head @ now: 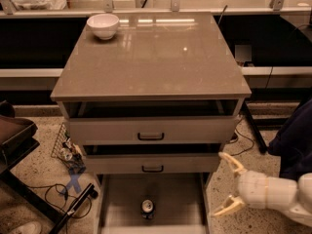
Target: Pick pepsi can from bottom drawer and place on counter
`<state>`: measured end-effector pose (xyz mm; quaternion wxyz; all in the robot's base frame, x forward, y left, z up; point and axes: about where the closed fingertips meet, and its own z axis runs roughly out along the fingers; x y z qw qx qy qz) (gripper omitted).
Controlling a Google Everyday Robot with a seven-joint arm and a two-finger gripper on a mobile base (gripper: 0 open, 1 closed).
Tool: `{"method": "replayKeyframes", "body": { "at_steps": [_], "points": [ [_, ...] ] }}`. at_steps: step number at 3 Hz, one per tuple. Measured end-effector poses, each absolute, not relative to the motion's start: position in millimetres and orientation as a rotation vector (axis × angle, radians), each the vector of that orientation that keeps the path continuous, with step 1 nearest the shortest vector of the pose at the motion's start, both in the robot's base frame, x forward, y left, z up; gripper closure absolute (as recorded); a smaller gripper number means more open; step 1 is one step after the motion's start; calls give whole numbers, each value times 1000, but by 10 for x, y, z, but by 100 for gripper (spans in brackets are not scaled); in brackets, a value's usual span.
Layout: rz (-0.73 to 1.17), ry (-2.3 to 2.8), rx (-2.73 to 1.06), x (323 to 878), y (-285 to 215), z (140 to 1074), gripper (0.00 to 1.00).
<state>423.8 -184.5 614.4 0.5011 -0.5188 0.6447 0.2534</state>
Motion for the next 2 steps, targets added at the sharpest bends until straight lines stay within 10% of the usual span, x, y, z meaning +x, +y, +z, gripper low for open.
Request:
{"method": "replayKeyframes", "body": {
  "at_steps": [2],
  "points": [
    [667,1544,-1331,4334,-1316,4706,0]
  ]
}}
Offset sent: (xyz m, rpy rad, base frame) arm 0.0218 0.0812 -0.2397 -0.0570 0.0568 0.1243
